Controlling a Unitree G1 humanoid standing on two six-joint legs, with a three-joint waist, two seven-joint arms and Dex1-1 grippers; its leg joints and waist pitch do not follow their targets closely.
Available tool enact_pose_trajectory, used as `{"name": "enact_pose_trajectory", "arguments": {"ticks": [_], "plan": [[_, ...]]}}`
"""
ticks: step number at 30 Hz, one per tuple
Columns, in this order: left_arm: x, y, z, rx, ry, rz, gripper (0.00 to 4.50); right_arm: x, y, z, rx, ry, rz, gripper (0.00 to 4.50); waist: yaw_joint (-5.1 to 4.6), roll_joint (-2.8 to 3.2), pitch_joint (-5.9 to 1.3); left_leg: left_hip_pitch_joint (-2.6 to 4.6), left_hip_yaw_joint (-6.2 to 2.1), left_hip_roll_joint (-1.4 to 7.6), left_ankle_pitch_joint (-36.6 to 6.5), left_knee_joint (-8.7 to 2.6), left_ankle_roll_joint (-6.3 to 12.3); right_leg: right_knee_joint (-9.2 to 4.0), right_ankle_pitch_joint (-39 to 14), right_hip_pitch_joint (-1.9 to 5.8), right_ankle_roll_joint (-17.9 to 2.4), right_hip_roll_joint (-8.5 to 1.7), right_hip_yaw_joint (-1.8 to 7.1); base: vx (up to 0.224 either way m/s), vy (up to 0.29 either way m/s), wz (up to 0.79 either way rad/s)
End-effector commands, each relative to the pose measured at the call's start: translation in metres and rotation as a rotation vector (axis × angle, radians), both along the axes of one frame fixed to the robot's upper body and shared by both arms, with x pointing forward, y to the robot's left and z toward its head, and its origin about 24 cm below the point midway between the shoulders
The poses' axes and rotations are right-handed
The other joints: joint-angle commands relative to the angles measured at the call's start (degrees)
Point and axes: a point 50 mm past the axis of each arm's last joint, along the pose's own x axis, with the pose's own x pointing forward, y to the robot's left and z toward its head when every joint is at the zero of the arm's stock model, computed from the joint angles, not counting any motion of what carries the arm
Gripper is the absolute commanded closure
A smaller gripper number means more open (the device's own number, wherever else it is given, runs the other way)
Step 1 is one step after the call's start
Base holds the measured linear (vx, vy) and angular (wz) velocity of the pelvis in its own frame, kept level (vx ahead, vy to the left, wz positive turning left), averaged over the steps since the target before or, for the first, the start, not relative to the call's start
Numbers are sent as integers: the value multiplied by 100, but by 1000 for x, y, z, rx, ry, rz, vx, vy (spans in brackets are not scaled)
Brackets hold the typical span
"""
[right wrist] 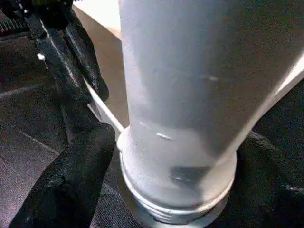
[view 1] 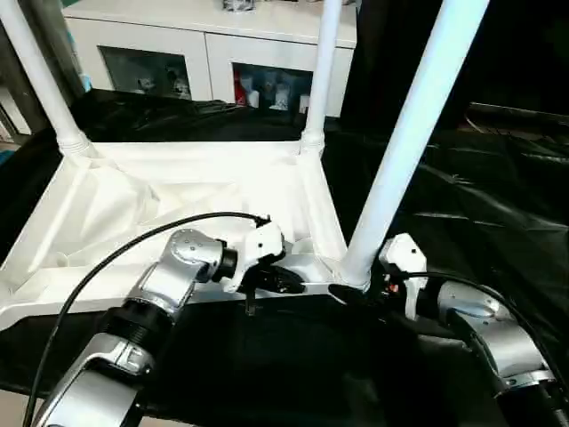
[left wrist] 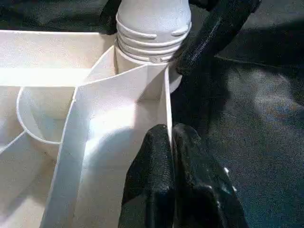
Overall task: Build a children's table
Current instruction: Rotate leg to tighten
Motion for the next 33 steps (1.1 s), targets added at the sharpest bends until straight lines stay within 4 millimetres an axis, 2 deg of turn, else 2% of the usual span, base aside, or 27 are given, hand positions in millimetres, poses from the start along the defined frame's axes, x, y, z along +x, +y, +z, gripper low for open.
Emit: {"name": "enact_pose_trajectory", "arguments": {"ticks": [1,7,10,14,18,21,23,24,25,26,27,29,30,32,33], "plan": [[-1,-1,2,-27,-1,-14,450,-1,-1,2,28,9,10,92,6,-51,-307,61,-82,227,-966,-343,361,-334,-739,284,-1316,-313,240,0,0,0],[-2,-1,1,-28,4,-20,450,-3,-2,-2,26,23,8,135,13,-42,-304,69,-83,229,-994,-343,358,-341,-802,282,-1327,-315,237,0,0,0],[-2,0,1,-23,11,-25,450,-5,0,-3,38,32,5,160,14,-12,-309,70,-88,228,-1001,-344,329,-330,-737,285,-1342,-311,237,0,0,0],[-2,-1,1,-29,14,-22,450,-5,0,-4,49,36,-8,170,10,-31,-314,75,-84,226,-1004,-337,329,-326,-671,288,-1368,-307,236,0,0,0],[-2,-2,1,-41,14,-9,450,-4,1,-8,67,46,-53,173,9,-11,-313,78,-85,227,-1016,-337,320,-326,-672,284,-1376,-305,237,0,0,0],[2,-4,-2,-27,-10,48,450,4,-1,-11,109,53,-198,173,-8,-9,-309,70,-89,221,-1096,-348,258,-337,-793,281,-1362,-310,233,0,0,0],[15,-13,-5,-24,-67,209,450,16,-5,-20,125,54,-454,173,-42,-2,-292,95,-97,225,-1337,-371,100,-387,-1190,251,-1280,-314,230,0,0,0],[17,-16,-5,-28,-68,242,450,17,-5,-21,129,56,-492,173,-51,35,-283,96,-102,218,-1392,-380,35,-399,-1328,240,-1242,-313,231,0,0,0],[17,-17,-5,-28,-68,248,450,17,-5,-22,130,56,-498,173,-56,8,-293,113,-109,216,-1501,-380,-55,-418,-1543,241,-1164,-320,227,0,0,0],[20,-22,-5,-36,-72,287,450,19,-4,-24,135,62,-559,173,-60,-8,-287,103,-104,214,-1490,-383,-60,-429,-1564,250,-1107,-312,238,0,0,0],[22,-28,-6,-37,-74,321,450,21,-4,-26,142,67,-625,173,-46,10,-284,112,-107,213,-1506,-380,-58,-433,-1572,231,-1088,-318,240,0,0,0],[28,-44,-7,-37,-85,425,450,24,2,-29,144,75,-735,173,-50,-6,-293,107,-101,200,-1471,-377,-50,-444,-1630,221,-1018,-315,248,0,0,0],[29,-49,-7,-36,-85,447,450,25,5,-30,144,76,-761,173,-35,-7,-296,122,-100,199,-1455,-373,-43,-457,-1636,213,-1002,-314,246,0,0,0],[29,-62,-8,-36,-91,469,450,28,14,-30,149,74,-790,173,-34,-1,-298,91,-97,194,-1328,-372,3,-451,-1445,233,-987,-303,247,0,0,0],[29,-68,-8,-34,-99,475,450,30,19,-29,156,73,-795,173,-29,6,-296,103,-95,193,-1346,-368,7,-448,-1428,220,-992,-301,246,0,0,0]]}}
